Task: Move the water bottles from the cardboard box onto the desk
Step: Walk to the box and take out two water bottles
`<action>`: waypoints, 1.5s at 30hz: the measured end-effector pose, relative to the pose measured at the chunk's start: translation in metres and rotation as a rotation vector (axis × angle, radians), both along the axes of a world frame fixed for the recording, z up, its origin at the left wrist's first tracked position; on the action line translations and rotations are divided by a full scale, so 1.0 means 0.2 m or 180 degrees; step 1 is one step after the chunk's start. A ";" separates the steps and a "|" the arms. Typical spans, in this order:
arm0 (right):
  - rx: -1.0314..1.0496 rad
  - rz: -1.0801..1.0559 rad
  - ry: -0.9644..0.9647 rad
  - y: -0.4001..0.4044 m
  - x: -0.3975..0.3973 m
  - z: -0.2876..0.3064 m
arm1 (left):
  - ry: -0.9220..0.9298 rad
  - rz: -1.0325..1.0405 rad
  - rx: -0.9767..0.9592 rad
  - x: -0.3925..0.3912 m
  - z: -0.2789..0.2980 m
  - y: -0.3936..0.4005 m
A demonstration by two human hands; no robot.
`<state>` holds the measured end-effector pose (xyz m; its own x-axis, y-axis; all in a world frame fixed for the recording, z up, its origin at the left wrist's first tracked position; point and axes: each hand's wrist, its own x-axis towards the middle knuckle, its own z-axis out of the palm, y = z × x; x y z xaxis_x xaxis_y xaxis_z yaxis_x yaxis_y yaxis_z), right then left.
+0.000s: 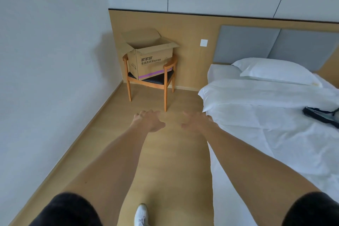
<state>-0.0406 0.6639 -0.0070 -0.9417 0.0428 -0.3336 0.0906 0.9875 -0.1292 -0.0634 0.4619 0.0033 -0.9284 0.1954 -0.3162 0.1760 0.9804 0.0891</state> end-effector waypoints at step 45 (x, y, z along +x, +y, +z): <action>-0.0009 -0.0104 0.0161 0.71 -3.69 0.02 | 0.0150 -0.0235 0.0232 -3.80 -0.09 0.76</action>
